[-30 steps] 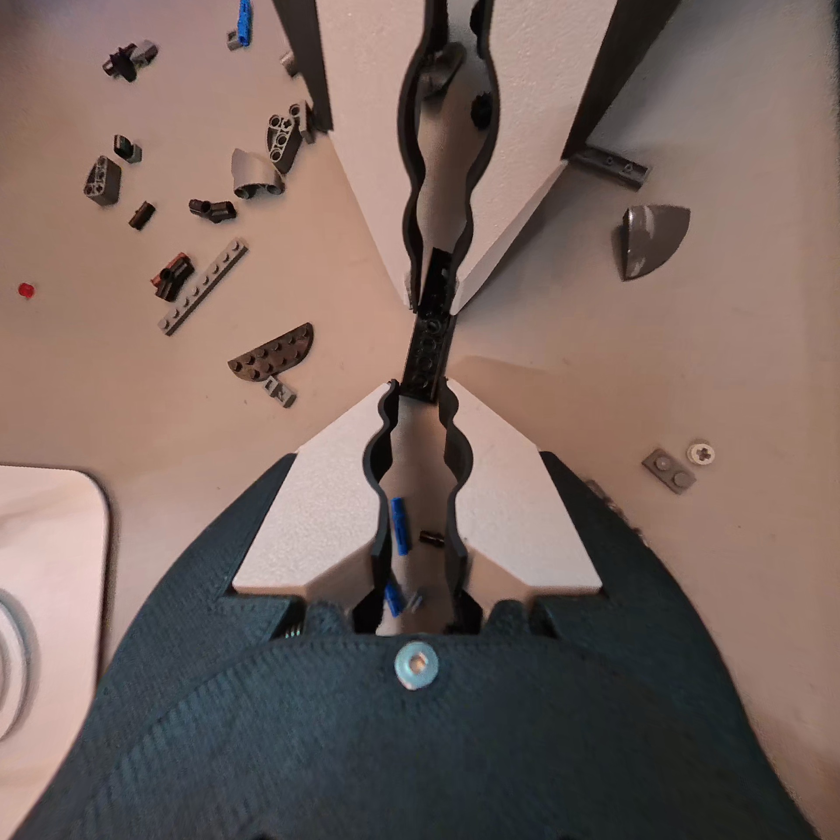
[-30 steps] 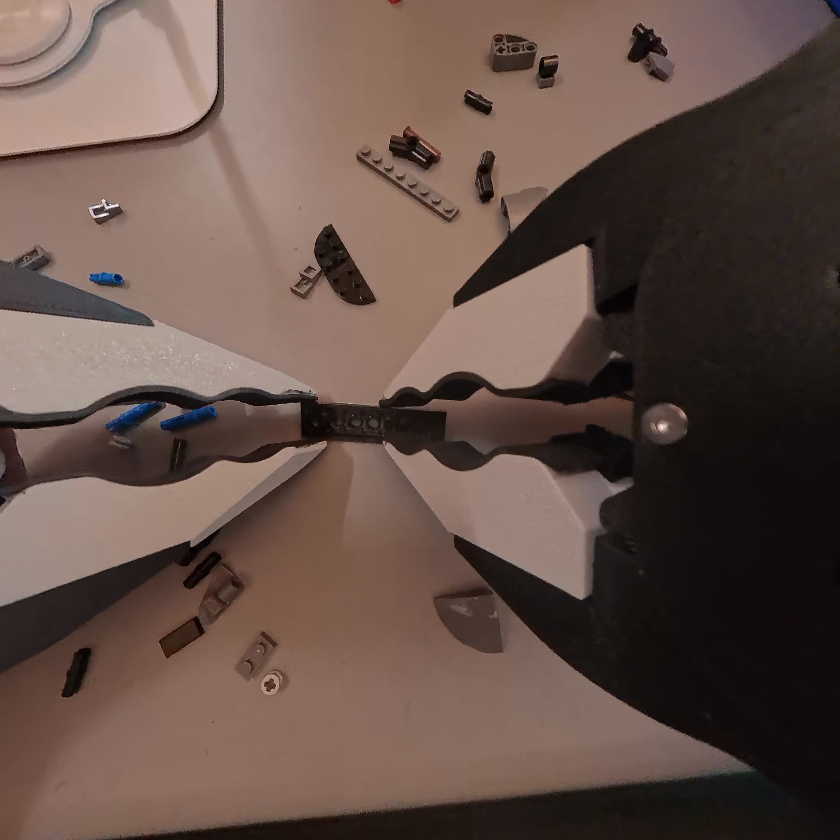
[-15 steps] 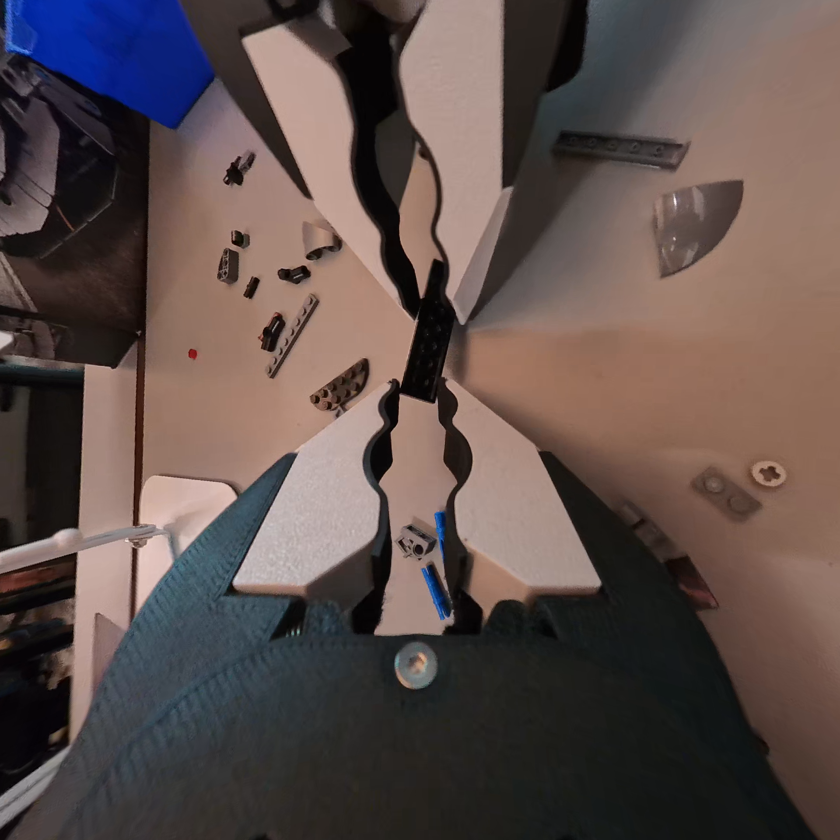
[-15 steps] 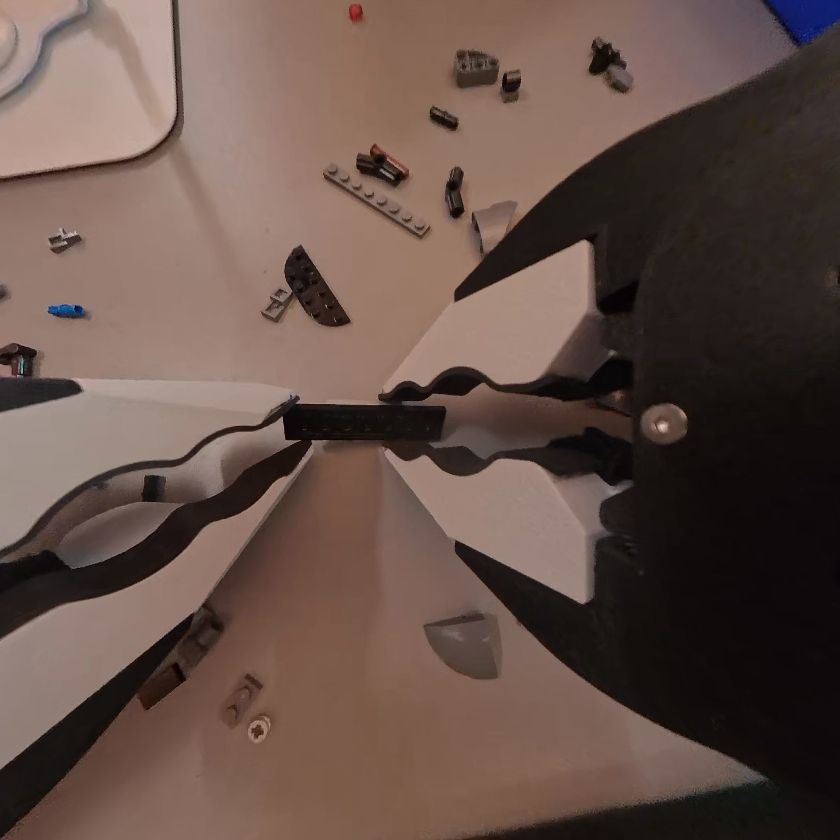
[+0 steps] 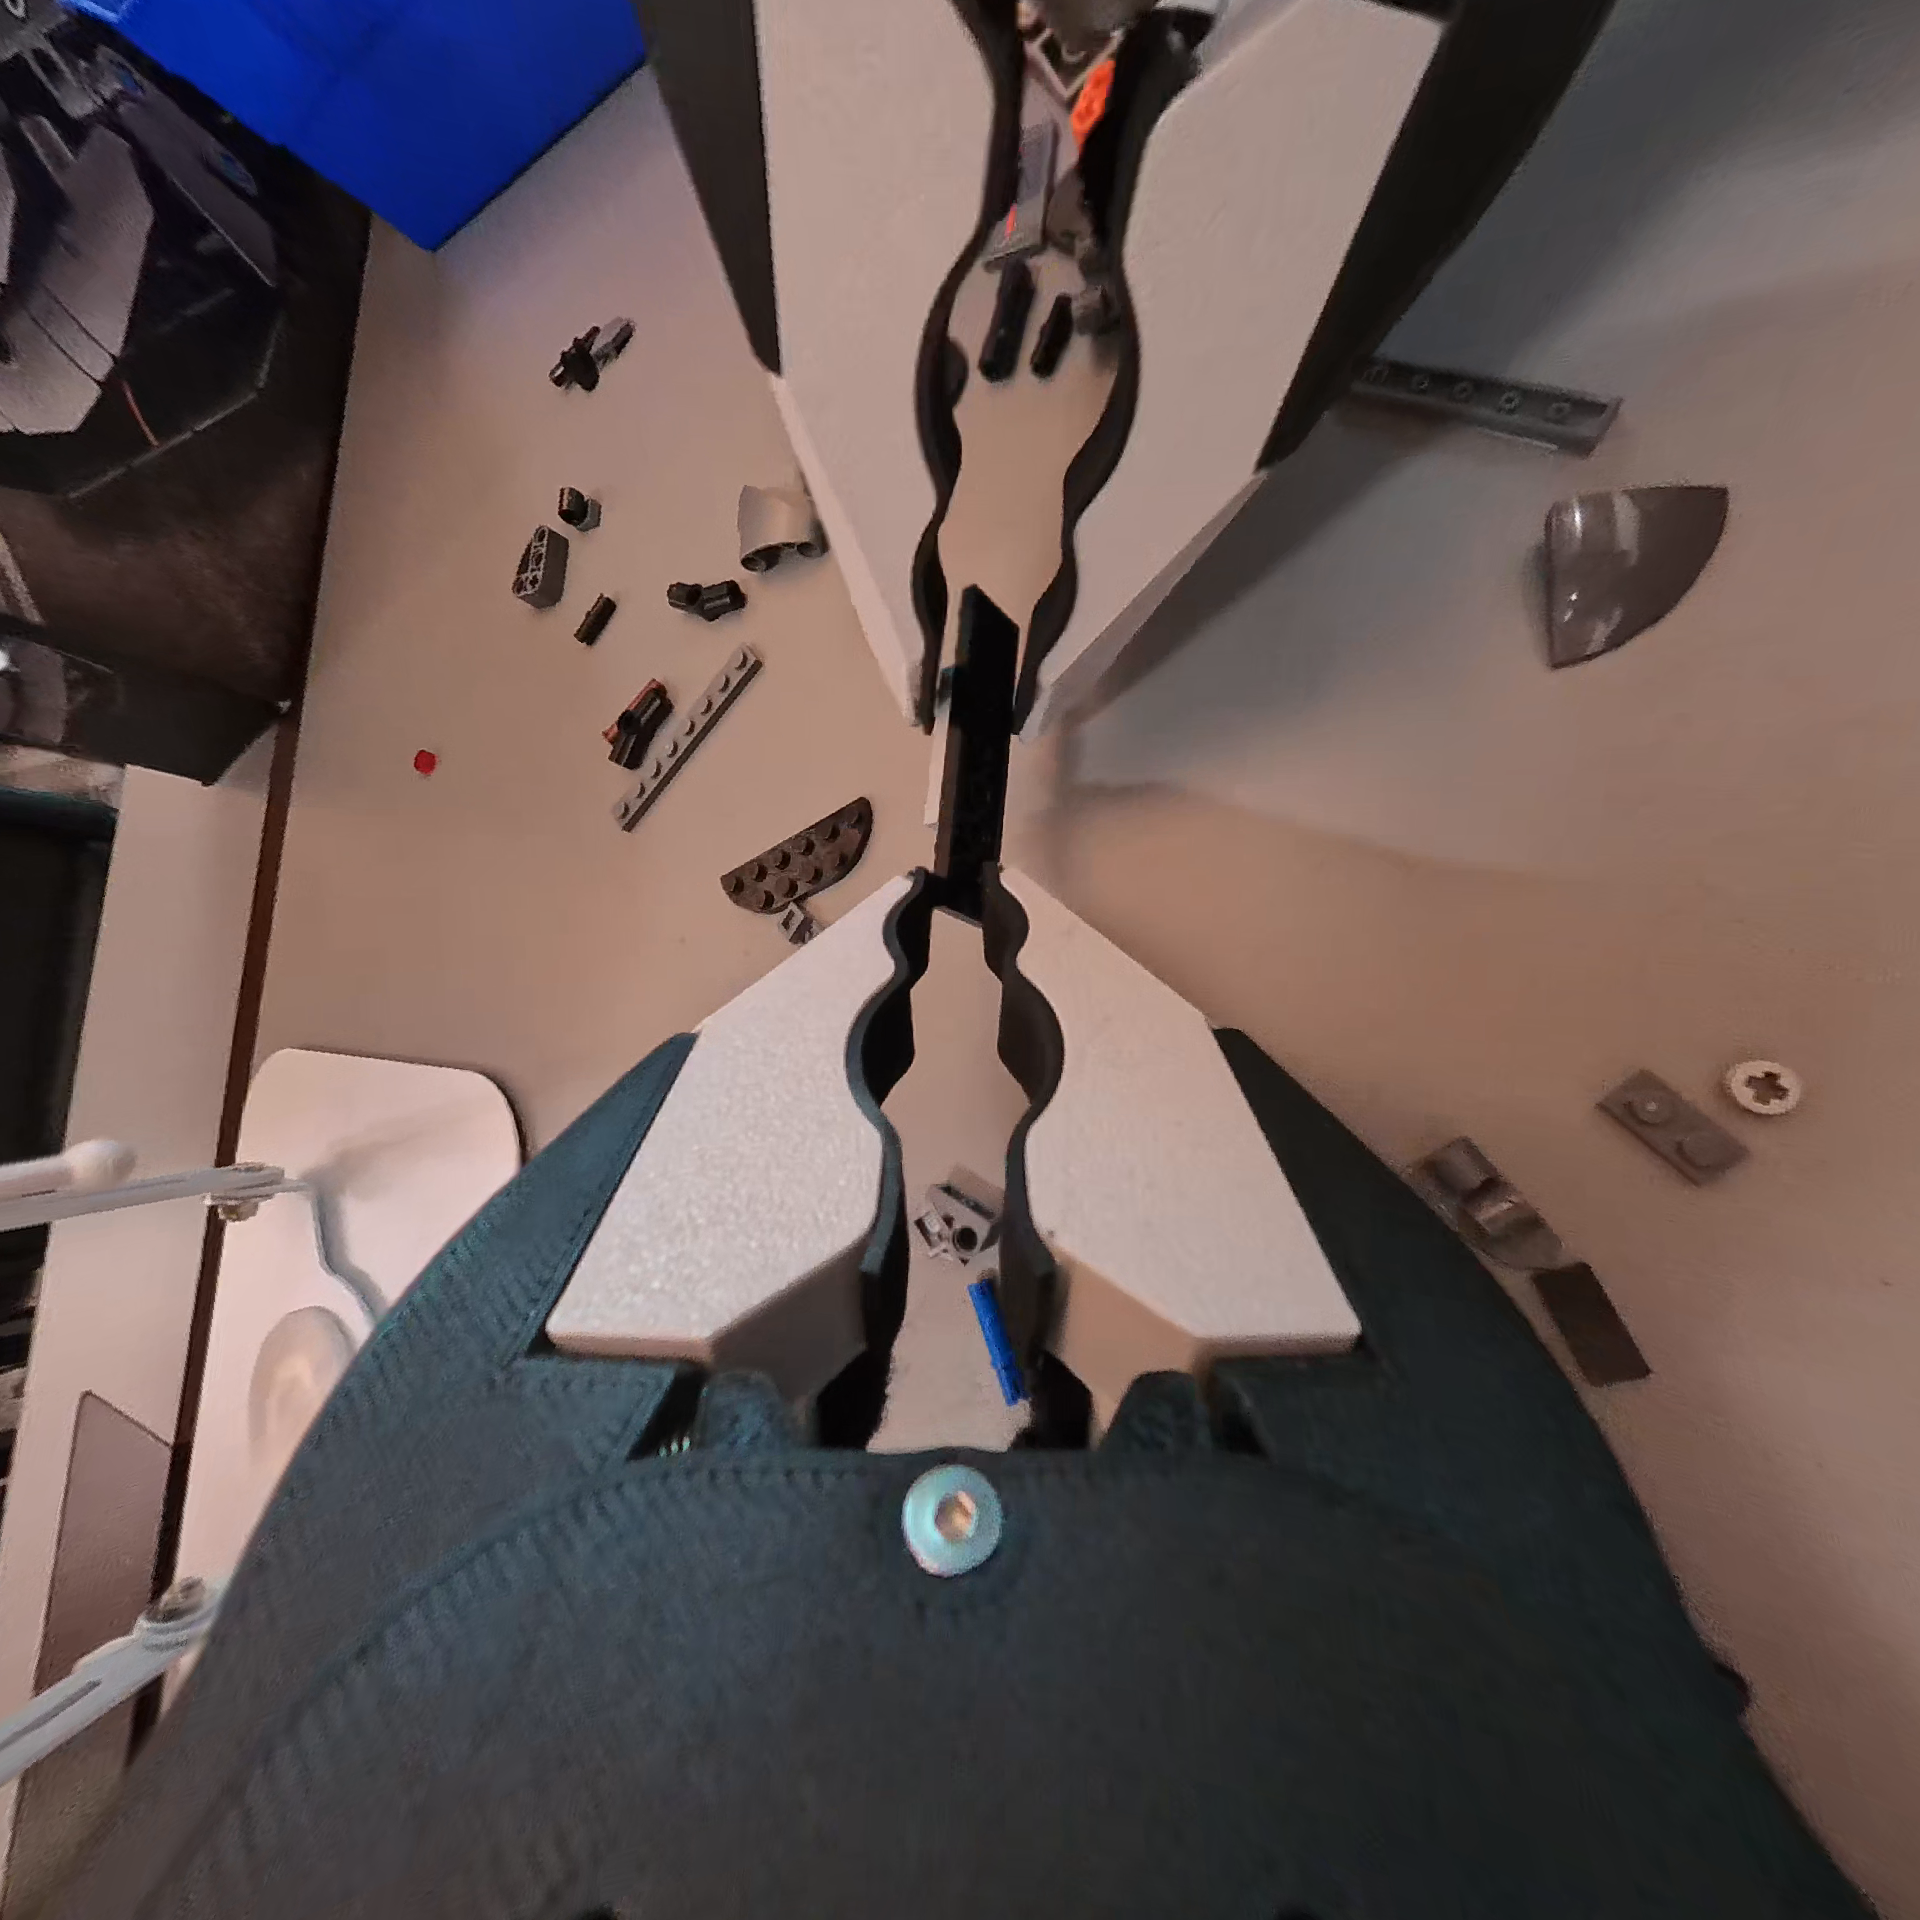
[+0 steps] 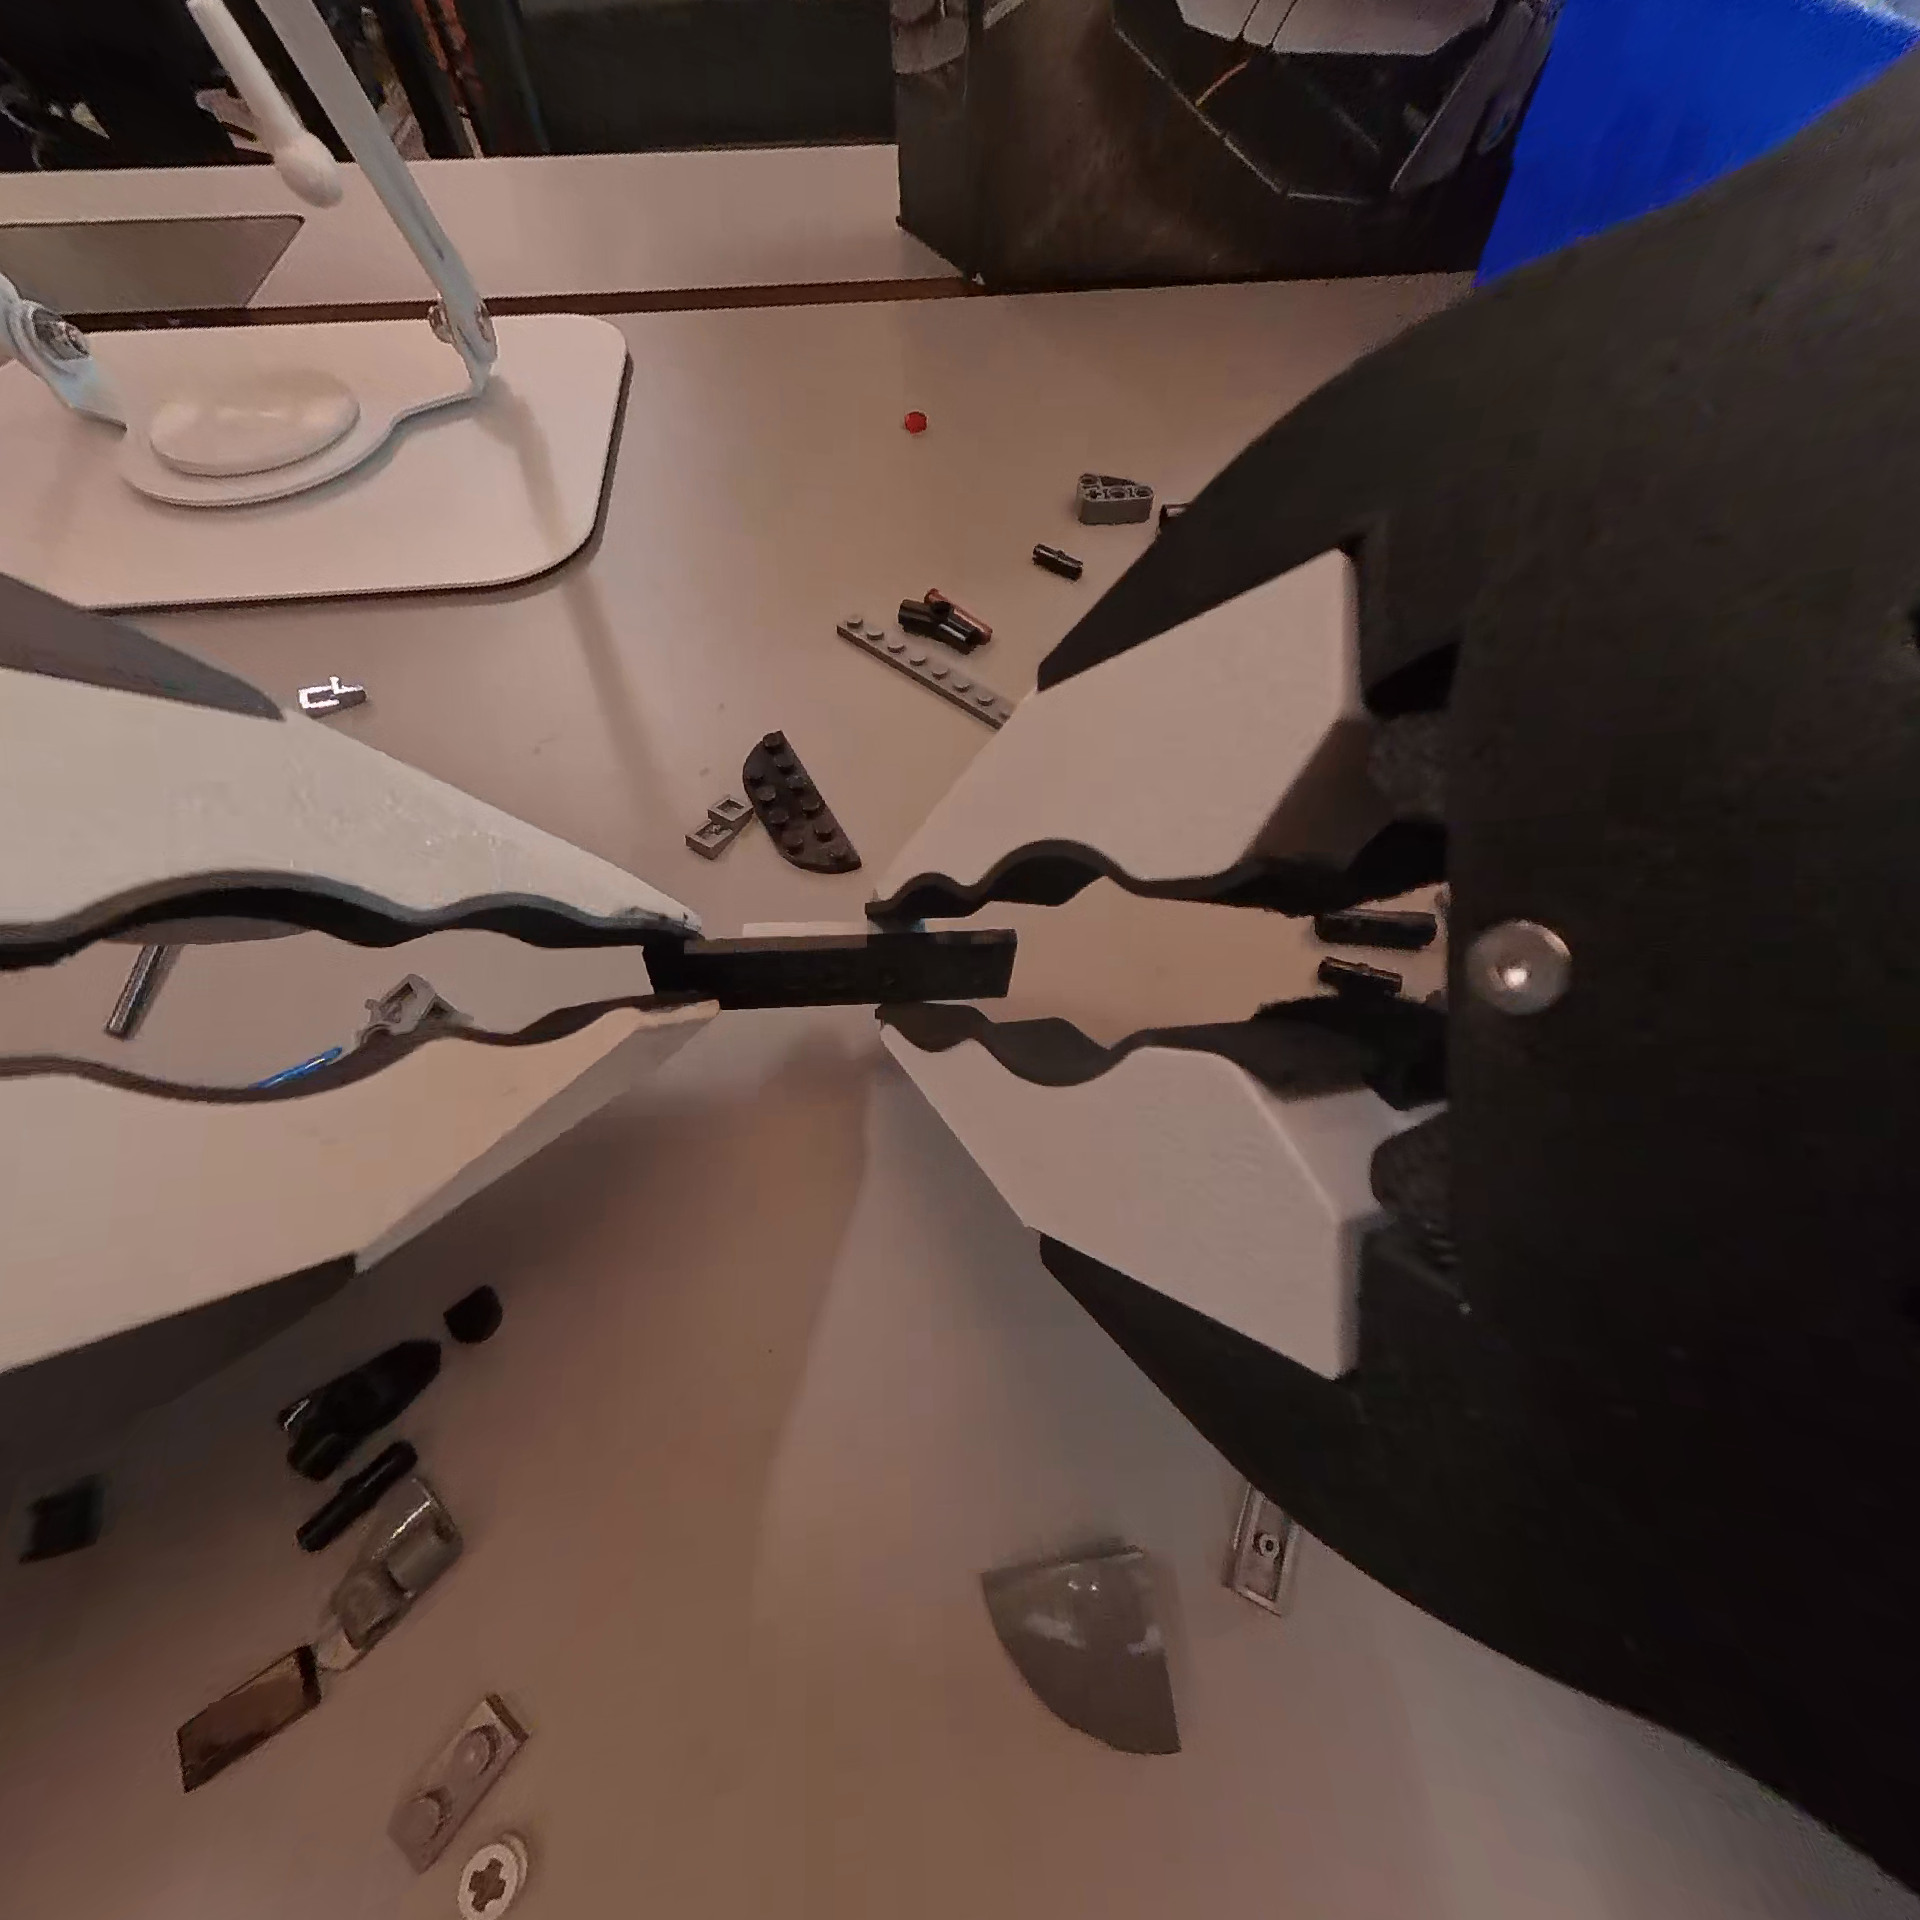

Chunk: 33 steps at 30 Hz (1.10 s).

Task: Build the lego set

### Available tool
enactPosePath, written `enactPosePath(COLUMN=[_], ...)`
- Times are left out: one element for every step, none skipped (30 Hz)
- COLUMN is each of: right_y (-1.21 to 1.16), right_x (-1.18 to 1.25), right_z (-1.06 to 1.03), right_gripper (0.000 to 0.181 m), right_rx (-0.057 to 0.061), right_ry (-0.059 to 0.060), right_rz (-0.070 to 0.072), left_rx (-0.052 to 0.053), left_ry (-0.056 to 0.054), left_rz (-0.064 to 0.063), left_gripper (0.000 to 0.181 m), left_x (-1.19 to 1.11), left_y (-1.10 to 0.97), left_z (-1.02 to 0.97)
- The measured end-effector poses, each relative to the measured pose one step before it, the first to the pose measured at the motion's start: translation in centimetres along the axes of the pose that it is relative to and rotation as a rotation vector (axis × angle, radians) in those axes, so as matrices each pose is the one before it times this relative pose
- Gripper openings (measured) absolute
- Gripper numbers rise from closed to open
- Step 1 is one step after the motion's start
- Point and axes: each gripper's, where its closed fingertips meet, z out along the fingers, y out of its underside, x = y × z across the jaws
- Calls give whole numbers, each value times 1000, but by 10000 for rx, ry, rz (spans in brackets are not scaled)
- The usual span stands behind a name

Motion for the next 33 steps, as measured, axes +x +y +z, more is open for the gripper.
enactPosePath(right_y=[194, 185, 85, 19, 38, 35, 0, -16, -13, 23, 26, -2, -3, 7, -2, -18, -23, -26, -20, 10, 21, 19, 3, 17, 24, 2, 19, 18, -5, 1, 7, 17, 5], right_x=[42, 32, 14, 31, 95, 72, 75, 150, 137, 48, 46, 58, 17, -18, -7, 41, 57, 46, 31, -14, -19, 15, -18, -57, -65, -27, -36, -25, 3, -13, -16, -20, -30], right_z=[126, 134, 109, 89, 87, 104, 100, 62, 40, 72, 77, 33, 27, 45, 48, 32, 19, 27, 35, 62, 76, 82, 70, 80, 72, 57, 49, 43, 16, 0, 12, 9, 6], right_gripper=[15, 15, 14, 14, 14, 14, 13, 13, 13, 13, 9, 8, 8, 8, 8, 8, 8, 8, 8, 8, 8, 8, 8, 8, 8, 8, 8, 8, 8, 8, 8, 8, 8], right_rx=[-105, -120, -88, -83, -99, -93, -65, -50, -59, -57, -43, -29, -28, -31, -17, -9, -8, -10, -9, -24, -41, -40, -41, -42, -29, -16, -16, -10, -1, -1, -2, -8, -6], right_ry=[9, 40, 61, 87, 116, 96, 90, 135, 120, 62, 64, 80, 50, 31, 31, 32, 46, 42, 37, 22, 23, 42, 19, -11, 3, 12, -12, -9, 2, -8, -11, -8, -10], right_rz=[37, -28, -71, -80, -89, -60, -36, -56, -53, -23, -29, -65, -77, -70, -40, -5, -2, -7, -23, -37, -41, -41, -27, -26, -39, -26, 8, 10, -3, 1, 2, -5, -9], left_rx=[23, -11, -23, -5, 53, 72, -6, -25, 26, 51, -23, -64, -6, 63, 77, 75, 44, -7, -12, -22, -34, -51, -29, -18, -44, -60, -22, -20, -8, -24, -25, -26, -21], left_ry=[-8, -29, -41, 1, 79, 52, -27, -7, 42, 44, 29, 73, 60, 22, 42, 53, 25, -1, 19, 34, -7, -9, 25, 30, -1, 4, 4, 7, 13, 20, 3, 5, 24], left_rz=[104, 133, 123, 29, -20, 6, 48, 26, -14, -5, 25, 5, -27, -50, -92, -104, -75, -22, -15, -37, -2, 26, -2, -18, 1, 4, -1, -6, 0, 3, 10, 21, 3], left_gripper=[7, 7, 6, 6, 6, 6, 5, 5, 5, 4, 3, 4, 4, 4, 4, 4, 4, 4, 4, 4, 4, 4, 4, 4, 4, 4, 4, 4, 4, 4, 4, 4, 4], left_x=[97, 48, 27, 25, 105, 78, -17, 0, 73, 68, 68, 116, 82, 2, -20, -18, -46, -47, -1, 31, -11, 2, 35, 36, 5, 0, 7, 2, 26, 36, 24, 30, 54], left_y=[-100, -32, 10, 10, -42, -76, 28, 29, -47, -83, 58, 129, 52, -31, -69, -66, 1, 70, 83, 76, 74, 96, 57, 34, 90, 108, 54, 49, 15, 36, 46, 40, 34], left_z=[39, 24, 13, 22, -6, -37, -15, 12, 9, -17, 19, 71, 48, -3, -44, -49, -39, -3, 32, 46, 58, 54, 39, 35, 42, 40, 37, 34, 15, 18, 29, 40, 25])
